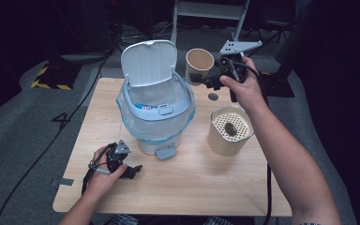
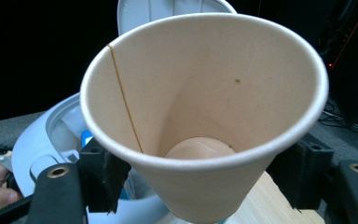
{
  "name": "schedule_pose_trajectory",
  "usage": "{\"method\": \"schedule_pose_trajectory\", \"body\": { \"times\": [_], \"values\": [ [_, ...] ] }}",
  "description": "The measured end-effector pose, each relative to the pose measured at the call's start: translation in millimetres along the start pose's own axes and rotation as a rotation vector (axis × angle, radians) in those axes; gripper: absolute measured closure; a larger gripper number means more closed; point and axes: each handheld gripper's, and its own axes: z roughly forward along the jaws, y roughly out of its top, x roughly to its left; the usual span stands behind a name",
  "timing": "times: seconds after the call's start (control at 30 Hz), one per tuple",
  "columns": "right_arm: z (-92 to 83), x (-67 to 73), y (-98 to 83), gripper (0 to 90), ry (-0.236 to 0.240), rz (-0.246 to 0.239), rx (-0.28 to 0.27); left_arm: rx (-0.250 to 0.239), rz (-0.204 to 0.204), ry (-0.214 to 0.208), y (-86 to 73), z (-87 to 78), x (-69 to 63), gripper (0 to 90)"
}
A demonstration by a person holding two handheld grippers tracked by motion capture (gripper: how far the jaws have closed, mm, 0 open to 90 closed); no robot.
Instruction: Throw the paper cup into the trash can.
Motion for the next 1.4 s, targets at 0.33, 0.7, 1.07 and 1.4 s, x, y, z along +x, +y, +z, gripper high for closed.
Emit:
{"method": "schedule_pose_trajectory", "body": {
  "times": [0.33, 0.7, 1.07, 1.4],
  "values": [
    [21.4, 3.7, 9.3, 28.7, 0.022, 0.05, -0.014, 0.003, -0.005, -0.006, 0.9, 0.8, 0.5, 0.1],
    [54.1, 14.8, 10.3, 28.6, 0.064, 0.044, 0.044, -0.001, -0.003, 0.003, 1.5, 1.3, 1.0, 0.1],
    [82.2, 26.8, 11.5, 28.5, 0.103, 0.026, 0.139, 0.002, 0.0, 0.0, 1.7, 1.3, 1.3, 0.1],
    [98.5, 34.6, 8.8, 28.1, 0.136, 0.014, 0.224, 0.002, -0.001, 0.0, 1.7, 1.3, 1.3, 0.1]
  ]
}}
